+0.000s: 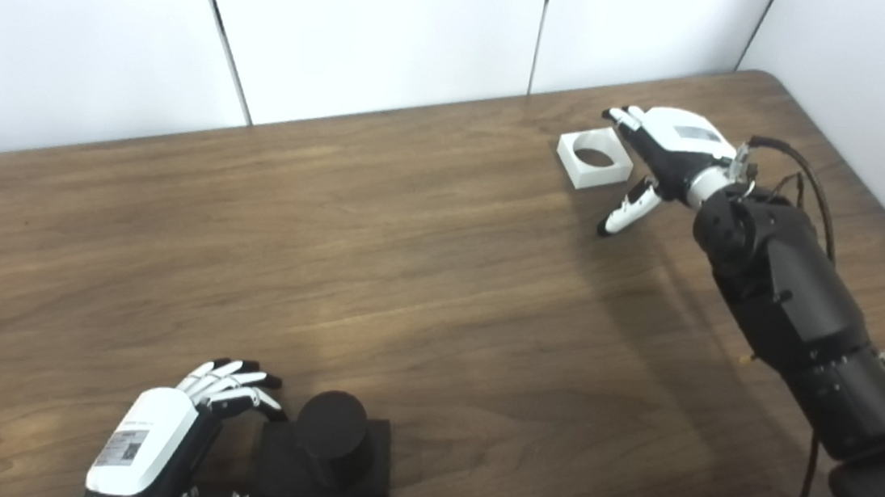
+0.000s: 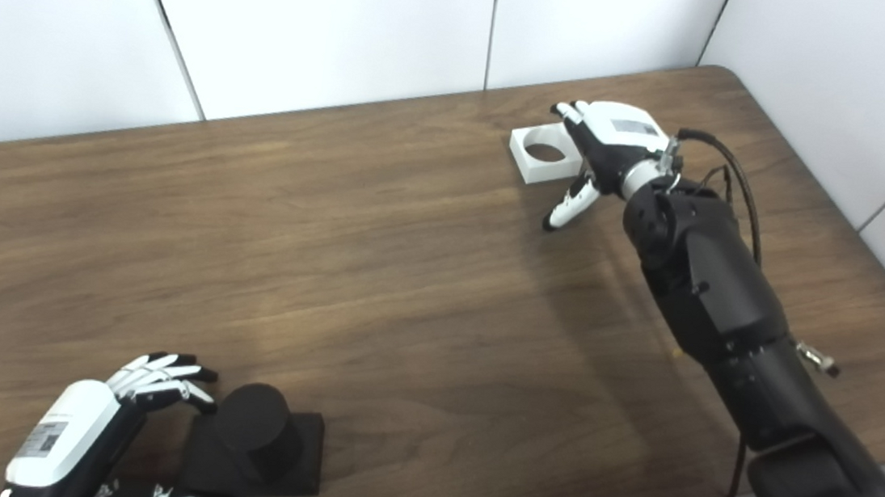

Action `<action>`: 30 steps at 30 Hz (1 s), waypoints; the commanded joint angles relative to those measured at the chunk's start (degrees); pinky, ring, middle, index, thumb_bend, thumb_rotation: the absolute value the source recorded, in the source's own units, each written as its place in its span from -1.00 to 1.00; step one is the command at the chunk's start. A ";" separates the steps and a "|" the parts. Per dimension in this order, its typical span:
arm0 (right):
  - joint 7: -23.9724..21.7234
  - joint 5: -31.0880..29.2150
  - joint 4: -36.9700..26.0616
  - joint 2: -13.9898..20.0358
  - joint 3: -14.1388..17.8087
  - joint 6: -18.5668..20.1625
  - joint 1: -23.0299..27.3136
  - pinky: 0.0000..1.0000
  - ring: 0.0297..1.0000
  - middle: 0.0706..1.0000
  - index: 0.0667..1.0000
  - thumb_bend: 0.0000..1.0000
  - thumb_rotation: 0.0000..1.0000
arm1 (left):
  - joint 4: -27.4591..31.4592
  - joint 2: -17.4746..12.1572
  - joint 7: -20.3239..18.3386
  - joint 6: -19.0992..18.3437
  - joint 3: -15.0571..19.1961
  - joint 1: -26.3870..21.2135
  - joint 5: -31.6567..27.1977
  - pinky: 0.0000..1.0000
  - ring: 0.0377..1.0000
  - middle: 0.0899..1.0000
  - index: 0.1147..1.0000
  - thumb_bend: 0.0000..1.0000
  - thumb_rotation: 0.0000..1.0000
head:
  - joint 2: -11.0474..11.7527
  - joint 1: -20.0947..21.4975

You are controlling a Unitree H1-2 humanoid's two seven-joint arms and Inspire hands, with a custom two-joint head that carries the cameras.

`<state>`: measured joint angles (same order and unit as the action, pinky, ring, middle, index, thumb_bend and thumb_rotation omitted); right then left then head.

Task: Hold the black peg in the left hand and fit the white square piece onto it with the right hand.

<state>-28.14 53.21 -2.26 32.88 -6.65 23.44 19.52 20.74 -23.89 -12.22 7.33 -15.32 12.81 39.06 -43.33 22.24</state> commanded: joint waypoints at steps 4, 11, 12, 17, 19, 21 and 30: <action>2.60 1.17 3.83 2.98 -2.70 -2.85 5.73 1.00 1.00 1.00 0.93 0.65 -0.56 | -1.46 -0.98 -1.26 -0.55 0.24 1.25 0.34 0.86 0.75 0.56 -0.16 0.04 -0.91 | 0.24 -0.01; 2.49 1.65 10.45 3.83 -7.40 -3.79 11.50 1.00 1.00 1.00 0.92 0.64 -0.57 | -0.97 -0.68 -1.36 -0.86 0.11 1.64 0.85 0.87 0.76 0.57 -0.16 0.04 -0.91 | 0.16 -0.11; 2.51 1.70 11.32 3.95 -7.99 -4.02 12.15 1.00 1.00 1.00 0.92 0.63 -0.58 | -0.88 -0.61 -1.37 -0.94 0.09 1.67 0.95 0.87 0.76 0.57 -0.16 0.04 -0.91 | 0.16 -0.11; 3.08 2.54 14.60 4.51 -10.60 -5.18 14.85 1.00 1.00 1.00 0.90 0.62 -0.63 | -0.38 -0.21 -1.46 -1.15 -0.01 1.85 1.03 0.86 0.76 0.56 -0.16 0.04 -0.90 | 0.19 -0.36; 3.39 2.65 15.55 4.59 -11.17 -5.47 15.49 1.00 1.00 0.99 0.88 0.60 -0.65 | -0.09 -0.07 -1.59 -1.28 -0.02 1.97 1.09 0.86 0.76 0.56 -0.16 0.04 -0.90 | 0.10 -0.46; 3.62 2.87 16.11 4.67 -11.75 -5.66 15.82 1.00 1.00 0.97 0.86 0.58 -0.67 | 0.24 0.08 -1.70 -1.41 0.02 2.12 0.95 0.87 0.76 0.56 -0.16 0.04 -0.91 | 0.06 -0.46; 3.28 4.20 17.47 4.28 -14.11 -5.81 16.99 1.00 1.00 0.90 0.71 0.58 -0.62 | 1.79 0.23 -2.55 -2.28 0.02 2.47 1.26 0.87 0.76 0.57 -0.16 0.04 -0.91 | -0.25 -0.58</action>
<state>-26.04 55.89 15.25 35.56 -21.02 17.62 33.71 22.06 -22.96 -12.56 6.17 -15.12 14.20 39.55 -43.51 21.62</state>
